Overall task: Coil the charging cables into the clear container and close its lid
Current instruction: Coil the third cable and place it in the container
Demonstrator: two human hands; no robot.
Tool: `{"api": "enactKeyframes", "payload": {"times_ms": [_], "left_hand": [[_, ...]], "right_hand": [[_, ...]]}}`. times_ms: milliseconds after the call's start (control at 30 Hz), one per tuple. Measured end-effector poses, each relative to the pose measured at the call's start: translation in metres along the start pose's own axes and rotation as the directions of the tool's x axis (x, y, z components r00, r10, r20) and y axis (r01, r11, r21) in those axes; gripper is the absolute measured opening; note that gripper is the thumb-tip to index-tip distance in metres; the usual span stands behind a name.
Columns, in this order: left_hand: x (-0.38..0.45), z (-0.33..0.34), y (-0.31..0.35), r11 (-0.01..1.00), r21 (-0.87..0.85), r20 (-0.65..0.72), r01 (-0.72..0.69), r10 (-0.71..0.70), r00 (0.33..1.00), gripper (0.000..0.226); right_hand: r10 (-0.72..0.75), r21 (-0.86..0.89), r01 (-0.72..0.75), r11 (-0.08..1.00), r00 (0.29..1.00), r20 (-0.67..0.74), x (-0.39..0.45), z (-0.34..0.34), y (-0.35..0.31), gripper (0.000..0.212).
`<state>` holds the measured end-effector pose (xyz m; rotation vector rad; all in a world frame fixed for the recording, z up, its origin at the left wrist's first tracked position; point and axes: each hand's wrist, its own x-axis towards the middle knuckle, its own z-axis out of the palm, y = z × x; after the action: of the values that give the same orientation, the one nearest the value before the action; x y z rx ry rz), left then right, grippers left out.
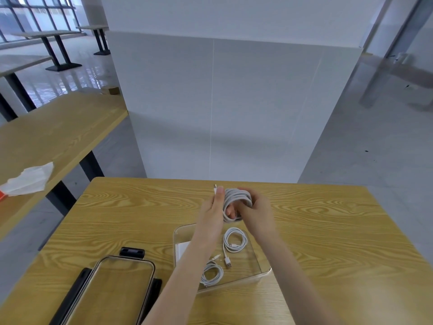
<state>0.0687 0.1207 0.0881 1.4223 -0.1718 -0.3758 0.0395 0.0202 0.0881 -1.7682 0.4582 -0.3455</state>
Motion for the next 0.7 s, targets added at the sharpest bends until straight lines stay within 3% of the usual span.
{"api": "enactKeyframes", "payload": {"times_ms": [67, 133, 267, 367, 467, 567, 633, 700], "left_hand": [[-0.001, 0.003, 0.001, 0.992, 0.107, -0.030, -0.074, 0.077, 0.997, 0.058], [-0.002, 0.004, 0.002, 0.981, 0.165, -0.036, -0.105, 0.112, 0.993, 0.058], [-0.001, 0.003, 0.003, 0.991, 0.131, -0.082, -0.021, 0.032, 0.996, 0.054], [0.001, 0.003, 0.002, 0.996, 0.092, -0.111, 0.013, -0.003, 0.994, 0.053], [0.001, 0.003, 0.003, 0.999, 0.002, -0.108, 0.036, -0.036, 0.994, 0.052], [0.002, 0.001, 0.008, 0.999, -0.013, -0.144, 0.049, -0.051, 0.988, 0.053], [0.005, -0.001, 0.011, 0.986, -0.143, -0.150, 0.081, -0.102, 0.983, 0.050], [0.007, -0.003, 0.012, 0.932, -0.340, -0.126, 0.123, -0.175, 0.976, 0.044]], "right_hand": [[-0.027, -0.125, 0.026, 0.992, 1.000, -0.004, 0.000, 0.001, 0.000, 0.015], [0.003, -0.115, 0.003, 0.993, 0.999, 0.049, 0.000, 0.000, 0.001, 0.011], [0.248, 0.211, -0.288, 0.934, 0.948, 0.197, 0.001, -0.003, 0.001, 0.019], [0.297, 0.374, -0.385, 0.844, 0.915, 0.272, 0.002, -0.002, 0.008, 0.015], [0.236, 0.538, -0.460, 0.706, 0.870, 0.434, 0.004, -0.002, 0.011, 0.008], [0.201, 0.635, -0.526, 0.566, 0.835, 0.512, 0.002, -0.004, 0.014, 0.027], [0.213, 0.732, -0.574, 0.367, 0.818, 0.535, 0.001, -0.005, 0.013, 0.041], [0.298, 0.766, -0.583, 0.272, 0.808, 0.509, 0.002, -0.005, 0.009, 0.032]]}}
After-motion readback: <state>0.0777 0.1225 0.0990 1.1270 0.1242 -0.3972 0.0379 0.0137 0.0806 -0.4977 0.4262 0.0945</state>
